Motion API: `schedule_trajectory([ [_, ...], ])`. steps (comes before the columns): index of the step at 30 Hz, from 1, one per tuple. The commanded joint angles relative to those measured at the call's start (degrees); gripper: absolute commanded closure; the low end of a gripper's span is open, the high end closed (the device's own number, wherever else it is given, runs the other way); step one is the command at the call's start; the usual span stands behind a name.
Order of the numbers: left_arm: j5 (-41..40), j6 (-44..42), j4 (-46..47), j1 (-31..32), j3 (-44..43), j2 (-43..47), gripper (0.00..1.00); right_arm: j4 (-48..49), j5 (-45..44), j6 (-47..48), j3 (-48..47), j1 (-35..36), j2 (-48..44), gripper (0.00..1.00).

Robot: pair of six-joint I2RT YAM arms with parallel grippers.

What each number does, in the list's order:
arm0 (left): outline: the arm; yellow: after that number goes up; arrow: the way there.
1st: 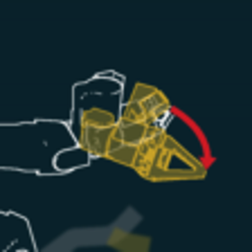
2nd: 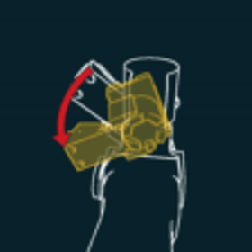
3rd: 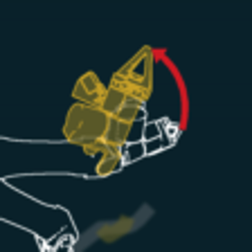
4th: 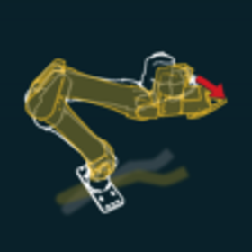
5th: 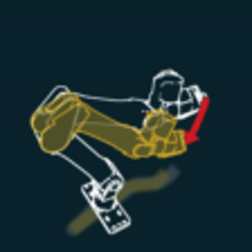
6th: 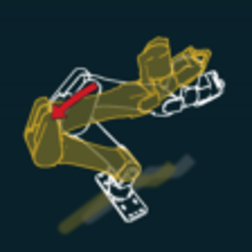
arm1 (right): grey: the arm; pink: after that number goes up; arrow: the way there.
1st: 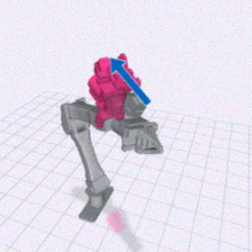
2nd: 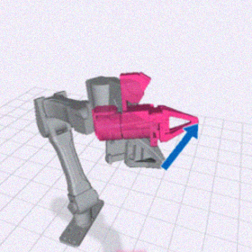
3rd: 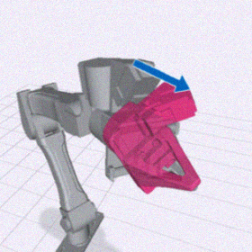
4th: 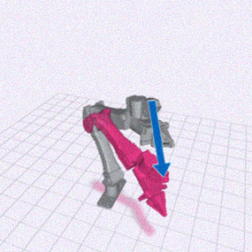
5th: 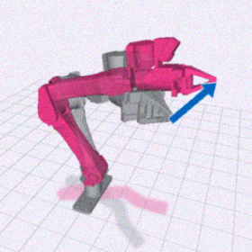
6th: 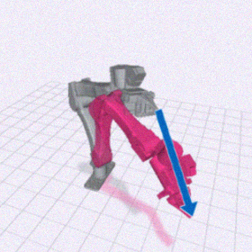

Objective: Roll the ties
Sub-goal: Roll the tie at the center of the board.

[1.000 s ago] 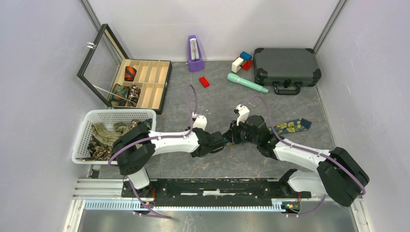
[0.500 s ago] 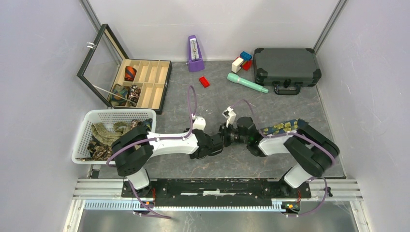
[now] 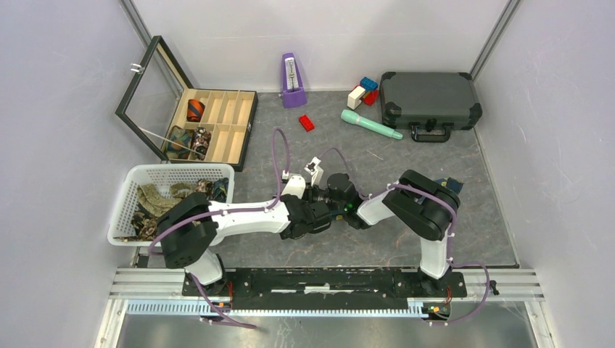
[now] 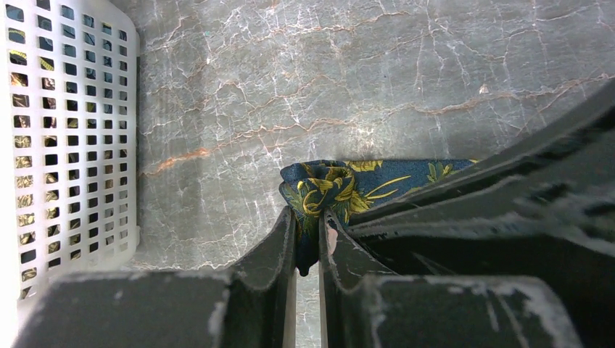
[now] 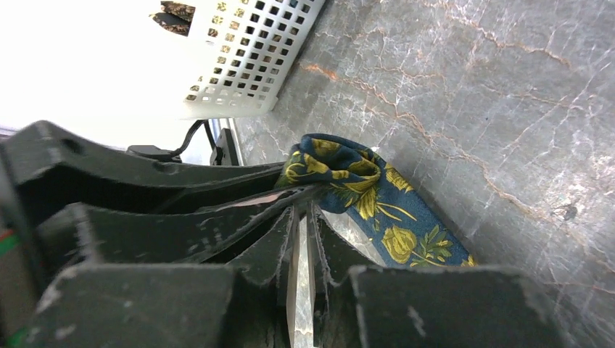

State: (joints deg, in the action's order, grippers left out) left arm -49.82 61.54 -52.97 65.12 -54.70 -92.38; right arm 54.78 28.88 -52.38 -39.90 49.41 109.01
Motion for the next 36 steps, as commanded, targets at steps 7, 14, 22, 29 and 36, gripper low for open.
schedule_trajectory([
  [7,-0.80,-2.02,3.56,0.37,2.39,5.75,0.98,1.43,-2.27,-1.94,-5.00,1.82,5.77,0.87],
  [14,-0.89,-3.08,4.42,0.34,2.48,6.11,0.98,-1.81,-4.56,-0.76,-9.20,2.53,9.69,0.88],
  [22,-1.09,-4.67,5.42,0.18,2.64,6.26,0.98,-2.22,-4.48,-1.40,-13.15,3.22,13.48,0.88],
  [29,-1.38,-5.16,5.95,-0.02,2.96,4.29,0.98,-2.34,-4.18,0.44,-8.30,2.22,8.52,0.87],
  [36,-2.57,-4.49,4.50,-0.07,2.68,1.66,0.98,-10.54,-4.01,6.15,-5.63,-0.22,0.31,0.84],
])
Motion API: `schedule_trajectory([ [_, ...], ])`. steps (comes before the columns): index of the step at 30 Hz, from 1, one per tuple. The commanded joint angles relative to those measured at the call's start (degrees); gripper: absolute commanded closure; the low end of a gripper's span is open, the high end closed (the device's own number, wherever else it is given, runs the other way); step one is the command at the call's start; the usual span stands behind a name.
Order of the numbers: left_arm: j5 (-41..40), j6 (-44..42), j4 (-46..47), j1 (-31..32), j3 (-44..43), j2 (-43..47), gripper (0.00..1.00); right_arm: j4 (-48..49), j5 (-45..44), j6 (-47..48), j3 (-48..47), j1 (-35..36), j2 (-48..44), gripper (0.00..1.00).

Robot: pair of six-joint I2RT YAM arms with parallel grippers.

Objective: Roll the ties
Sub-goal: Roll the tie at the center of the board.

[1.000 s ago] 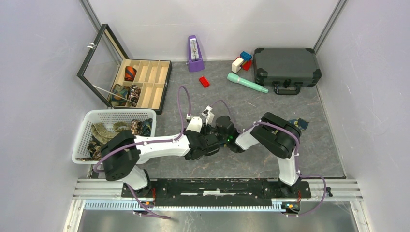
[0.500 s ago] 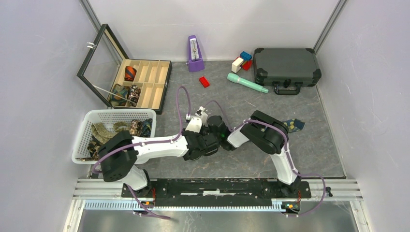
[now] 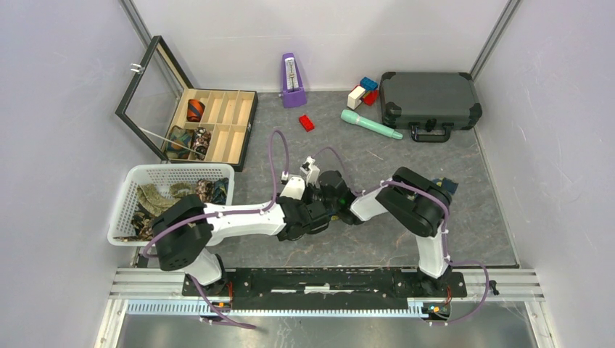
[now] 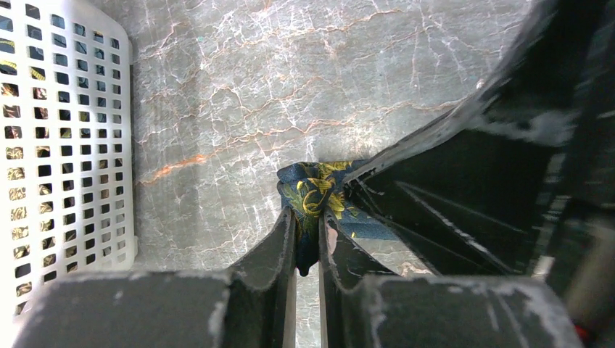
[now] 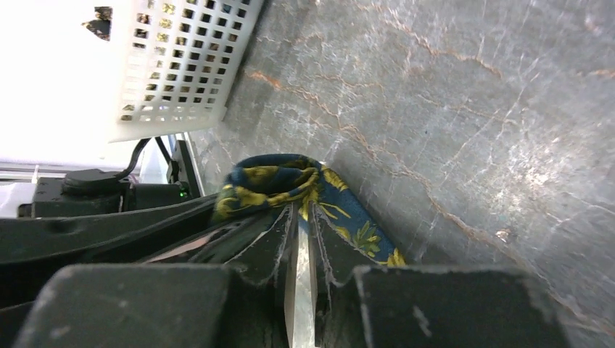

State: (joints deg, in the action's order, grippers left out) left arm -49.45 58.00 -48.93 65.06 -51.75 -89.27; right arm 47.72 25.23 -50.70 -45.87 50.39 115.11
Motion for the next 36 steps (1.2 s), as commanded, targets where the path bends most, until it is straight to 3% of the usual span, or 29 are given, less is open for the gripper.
schedule_trajectory([
  [1,-3.08,-0.74,0.06,-0.01,-0.42,-1.75,0.98,-4.72,-0.32,5.25,0.47,-1.49,-6.92,0.84],
  [16,-3.16,-0.78,0.06,0.70,-2.96,-7.60,0.98,-19.71,-5.54,16.80,11.74,-14.09,-25.61,0.79],
  [26,-0.96,-1.57,1.19,1.26,-6.53,-13.27,0.98,-25.07,-7.58,19.99,15.08,-15.64,-35.14,0.77],
  [36,1.79,-2.92,1.73,1.43,-8.52,-15.43,0.71,-27.35,-7.80,21.08,16.29,-15.60,-38.96,0.75],
])
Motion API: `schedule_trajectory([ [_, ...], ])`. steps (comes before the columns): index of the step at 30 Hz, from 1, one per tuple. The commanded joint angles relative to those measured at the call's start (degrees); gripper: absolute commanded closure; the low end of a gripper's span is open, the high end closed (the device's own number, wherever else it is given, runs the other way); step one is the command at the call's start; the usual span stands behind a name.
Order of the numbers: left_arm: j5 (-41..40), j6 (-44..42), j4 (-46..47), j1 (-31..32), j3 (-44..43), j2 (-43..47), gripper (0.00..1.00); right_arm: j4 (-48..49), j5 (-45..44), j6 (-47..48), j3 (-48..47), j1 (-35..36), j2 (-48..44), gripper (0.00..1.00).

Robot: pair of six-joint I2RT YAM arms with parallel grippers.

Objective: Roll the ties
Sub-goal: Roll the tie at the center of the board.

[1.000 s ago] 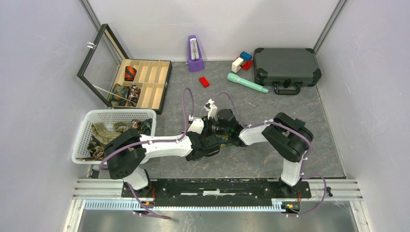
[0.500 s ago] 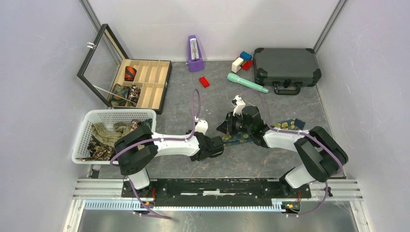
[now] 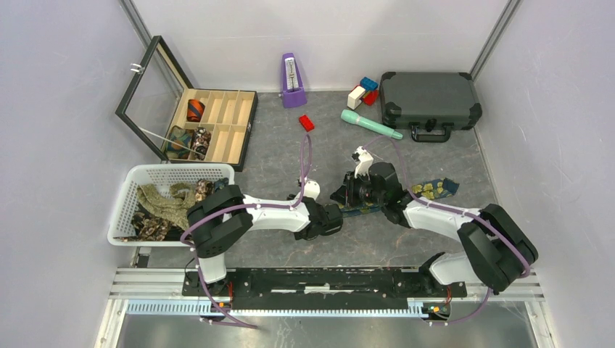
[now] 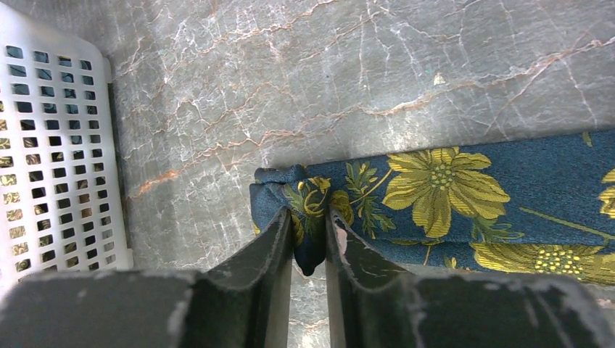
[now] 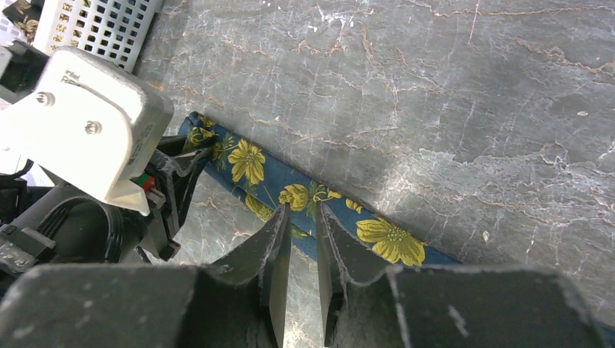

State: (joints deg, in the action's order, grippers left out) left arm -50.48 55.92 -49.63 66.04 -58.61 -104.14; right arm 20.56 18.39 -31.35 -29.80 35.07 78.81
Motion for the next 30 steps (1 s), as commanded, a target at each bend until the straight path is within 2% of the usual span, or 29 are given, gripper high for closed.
schedule_trajectory([
  [1,3.05,-1.11,2.38,0.48,-1.73,-0.33,0.67,-0.52,-1.06,1.95,-0.01,-0.31,-2.90,0.75],
  [5,3.80,-2.15,2.36,0.58,-2.02,0.74,0.53,-1.71,-1.47,2.45,-0.91,-0.33,-3.41,0.73],
  [14,5.69,-4.69,2.30,0.72,-3.06,3.06,0.41,-3.51,-1.16,2.89,-3.71,-0.27,-3.13,0.73],
  [20,5.92,-5.53,1.90,0.77,-3.86,5.24,0.41,-4.23,-0.94,3.31,-5.17,-0.27,-2.49,0.72],
  [25,6.34,-6.43,1.90,0.85,-5.15,4.08,0.51,-3.85,-0.83,3.15,-5.70,-0.23,-1.54,0.73],
  [30,6.45,-6.28,1.90,1.11,-6.08,3.32,0.55,-3.52,-0.49,2.87,-6.30,-0.22,-0.98,0.72],
])
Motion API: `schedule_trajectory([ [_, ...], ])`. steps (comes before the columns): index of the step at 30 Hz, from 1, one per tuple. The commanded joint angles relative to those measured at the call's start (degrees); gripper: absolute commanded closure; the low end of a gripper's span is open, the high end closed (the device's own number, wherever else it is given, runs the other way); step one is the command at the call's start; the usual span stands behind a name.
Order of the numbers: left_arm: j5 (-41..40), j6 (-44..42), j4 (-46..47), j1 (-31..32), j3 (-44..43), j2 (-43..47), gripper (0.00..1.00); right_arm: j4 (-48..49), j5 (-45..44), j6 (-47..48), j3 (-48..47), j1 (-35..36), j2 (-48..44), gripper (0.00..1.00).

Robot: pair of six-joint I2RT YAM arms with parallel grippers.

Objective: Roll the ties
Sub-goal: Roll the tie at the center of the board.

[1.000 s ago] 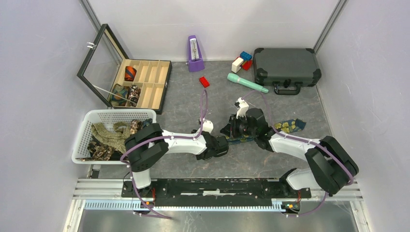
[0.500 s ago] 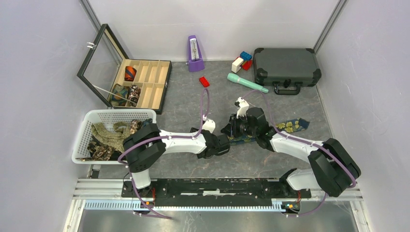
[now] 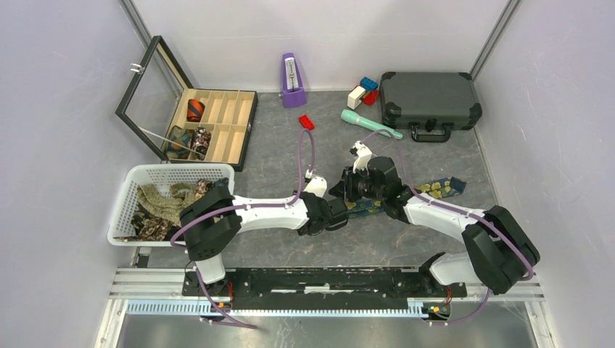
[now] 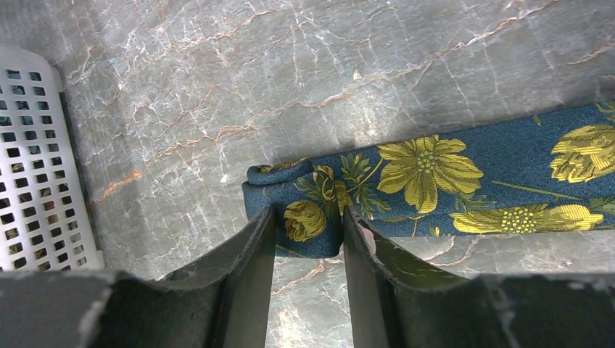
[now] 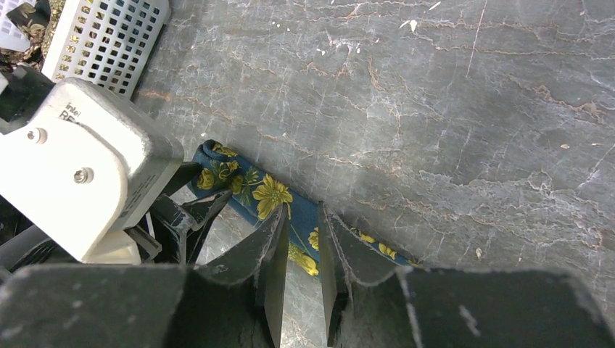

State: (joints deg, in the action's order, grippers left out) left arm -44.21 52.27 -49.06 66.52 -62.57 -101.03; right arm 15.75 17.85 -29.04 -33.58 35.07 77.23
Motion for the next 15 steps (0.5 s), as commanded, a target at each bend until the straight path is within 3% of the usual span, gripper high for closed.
schedule_trajectory([
  [1,0.15,-2.57,1.33,0.63,-2.12,0.22,0.57,1.26,0.15,0.58,-2.62,-0.20,0.70,0.72],
  [6,0.86,-3.08,2.04,0.63,-2.22,0.59,0.59,1.60,0.57,0.55,-2.80,0.34,1.16,0.72],
  [10,3.43,-4.43,4.45,0.64,-1.12,2.19,0.50,1.92,1.18,0.67,-3.23,1.47,2.04,0.72],
  [15,5.01,-5.30,4.65,0.64,-1.15,3.88,0.49,1.95,0.87,0.66,-3.85,2.32,2.74,0.71],
])
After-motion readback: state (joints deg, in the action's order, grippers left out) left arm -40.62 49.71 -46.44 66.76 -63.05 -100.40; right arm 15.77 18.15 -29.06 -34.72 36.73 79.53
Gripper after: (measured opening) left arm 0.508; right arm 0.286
